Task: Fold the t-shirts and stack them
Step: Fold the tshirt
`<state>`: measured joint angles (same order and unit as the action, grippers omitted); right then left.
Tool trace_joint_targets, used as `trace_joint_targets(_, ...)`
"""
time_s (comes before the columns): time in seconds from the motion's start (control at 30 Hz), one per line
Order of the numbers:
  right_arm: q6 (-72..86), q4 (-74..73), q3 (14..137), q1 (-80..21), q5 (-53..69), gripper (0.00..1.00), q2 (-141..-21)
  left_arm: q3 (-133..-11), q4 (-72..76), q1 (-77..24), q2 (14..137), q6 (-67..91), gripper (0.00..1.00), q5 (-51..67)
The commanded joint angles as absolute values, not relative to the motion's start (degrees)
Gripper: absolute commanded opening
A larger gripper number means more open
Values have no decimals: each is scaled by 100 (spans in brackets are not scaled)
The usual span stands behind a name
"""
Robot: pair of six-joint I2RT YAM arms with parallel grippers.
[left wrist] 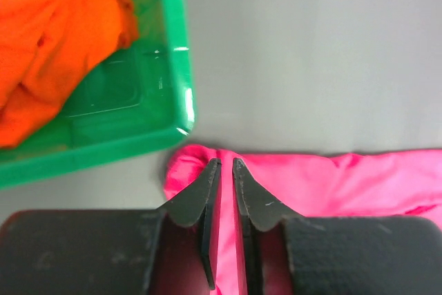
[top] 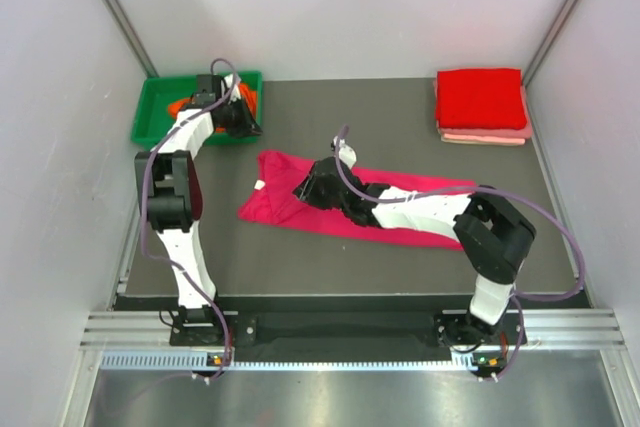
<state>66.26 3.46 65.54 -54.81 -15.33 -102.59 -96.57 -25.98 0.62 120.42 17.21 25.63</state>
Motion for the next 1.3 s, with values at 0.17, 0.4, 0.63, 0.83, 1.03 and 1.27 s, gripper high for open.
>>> trace_joint_targets(0.17,3176,378,7101,-4370,983,32,-10502,-9545,-2672,-298,11443,1433,16,2910)
trace_joint_targets(0.4,1742,-304,7943,-3832,2135,38,-11327,-9519,-2882,-492,11838,1345,13,2470)
trace_joint_targets(0.63,1099,-615,8349,-3727,2206,38,-11505,-9510,-3102,-510,12129,1292,12,1715)
trace_joint_targets(0.83,1011,-659,8481,-3709,2417,39,-11637,-9510,-3208,-501,12296,1152,11,1380)
trace_joint_targets(1.03,1063,-563,8446,-3700,2461,40,-11602,-9545,-3199,-518,12419,1116,11,1310)
trace_joint_targets(1.27,757,-826,8657,-3709,2636,43,-11751,-10071,-3812,-650,12033,1151,14,1083)
